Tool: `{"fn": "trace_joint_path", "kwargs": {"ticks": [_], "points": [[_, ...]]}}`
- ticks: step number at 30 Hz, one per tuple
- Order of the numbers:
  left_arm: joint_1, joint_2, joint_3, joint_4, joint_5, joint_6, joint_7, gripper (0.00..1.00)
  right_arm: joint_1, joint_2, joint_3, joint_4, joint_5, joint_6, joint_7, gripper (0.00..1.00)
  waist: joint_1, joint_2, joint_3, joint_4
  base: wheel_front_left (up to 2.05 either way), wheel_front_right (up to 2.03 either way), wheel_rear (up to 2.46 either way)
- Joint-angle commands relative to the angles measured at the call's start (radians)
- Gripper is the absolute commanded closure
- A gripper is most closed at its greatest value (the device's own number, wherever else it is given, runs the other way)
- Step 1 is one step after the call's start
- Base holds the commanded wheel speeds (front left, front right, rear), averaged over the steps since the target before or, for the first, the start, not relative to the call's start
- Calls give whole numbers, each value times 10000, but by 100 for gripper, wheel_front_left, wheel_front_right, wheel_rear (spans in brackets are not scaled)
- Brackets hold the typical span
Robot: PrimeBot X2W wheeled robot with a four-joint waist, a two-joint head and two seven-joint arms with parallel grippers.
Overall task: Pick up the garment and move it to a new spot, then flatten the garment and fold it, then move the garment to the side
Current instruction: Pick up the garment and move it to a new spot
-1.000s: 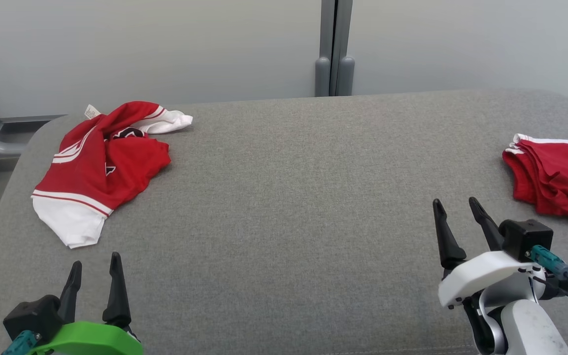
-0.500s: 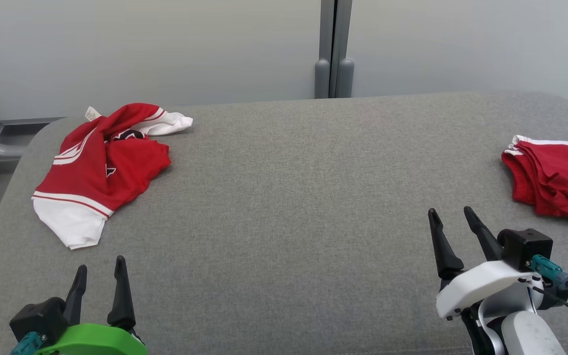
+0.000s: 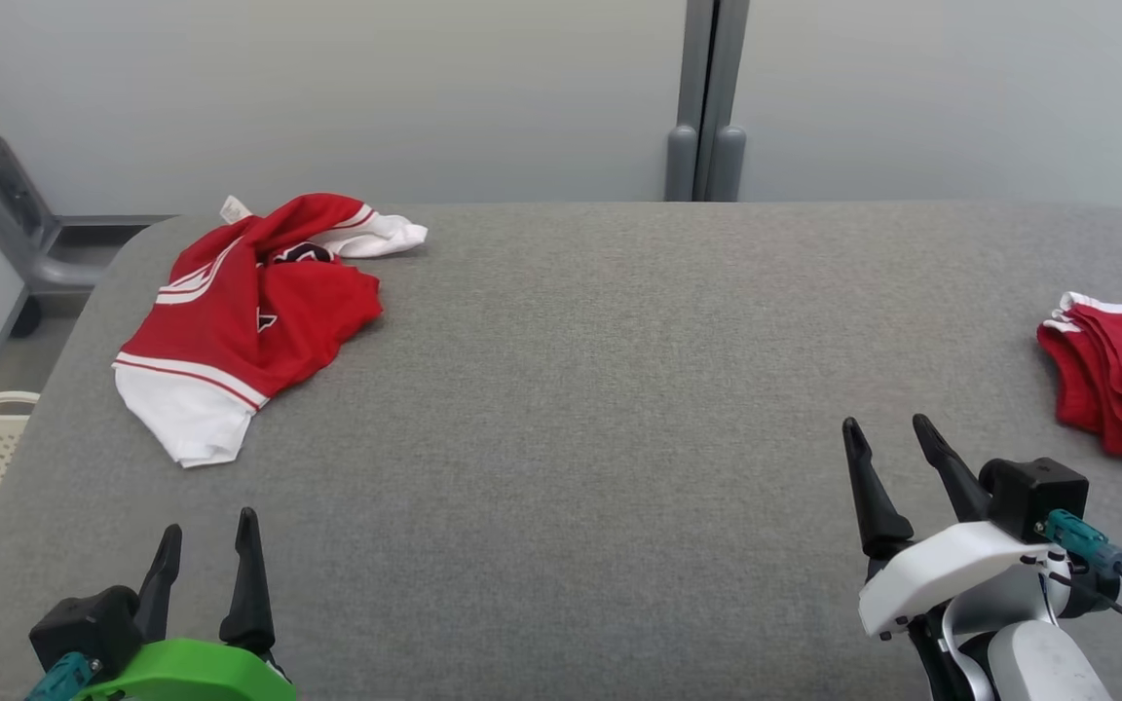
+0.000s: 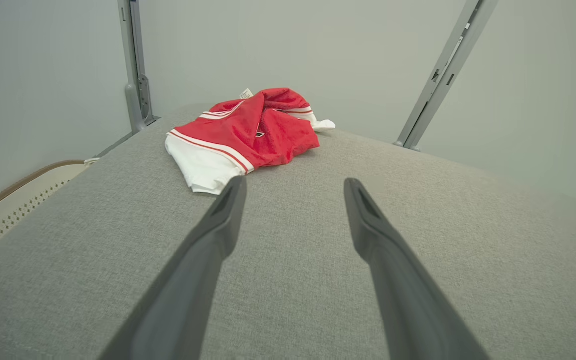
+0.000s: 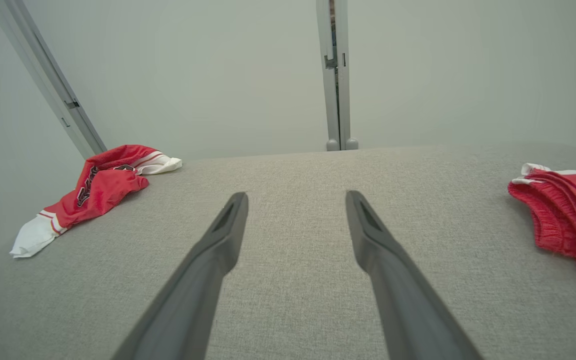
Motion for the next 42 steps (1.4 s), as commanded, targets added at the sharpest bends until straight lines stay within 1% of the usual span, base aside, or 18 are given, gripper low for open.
{"fn": "trace_joint_path", "kwargs": {"ticks": [1,2,3,6,13,17,21,26,30,34,35,39,42], "points": [[-121,60,-6,1,62,65,16,0,158,-9,-25,-3,51,-11,-55,0,0,0,-31,426,0,0,0],[-116,75,-3,-11,70,83,28,0,155,-11,-11,5,68,-11,-95,0,0,0,-35,588,0,0,0],[-118,126,-33,-18,109,101,70,0,166,-11,-13,39,73,-11,-125,0,0,0,-39,972,0,0,0],[-80,179,-62,-126,161,176,135,0,175,-11,-31,45,124,-11,-155,0,0,0,-39,1590,0,0,0],[-1,360,-100,-240,207,171,265,0,187,-12,-85,79,188,-11,-222,0,0,0,17,3026,0,0,0],[126,403,-72,-329,190,232,284,0,53,-18,38,131,258,-11,-276,0,0,0,81,3505,0,0,0],[183,420,-46,-396,159,250,259,0,-16,-19,63,175,244,-11,-314,0,0,0,120,3656,0,0,0],[172,382,28,-415,125,295,203,0,-60,-24,98,217,158,-11,-316,0,0,0,200,3560,0,0,0],[-102,328,51,-314,150,320,226,0,-63,-24,59,204,87,-11,-268,0,0,0,308,3191,0,0,0],[-622,304,48,-231,250,331,321,0,-86,-24,-9,103,-4,-11,-185,0,0,0,461,2684,0,0,0],[-1013,326,20,-146,290,206,403,0,-141,-24,-55,17,-79,-11,-159,0,0,0,580,2382,0,0,0],[-2245,450,-27,98,446,-54,752,0,-350,-22,-160,-249,-254,-11,-36,0,0,0,1047,1748,0,0,0],[-3476,673,-31,544,559,-355,1231,0,-555,-21,-158,-483,-353,-11,58,0,0,0,1487,1260,0,0,0]]}}
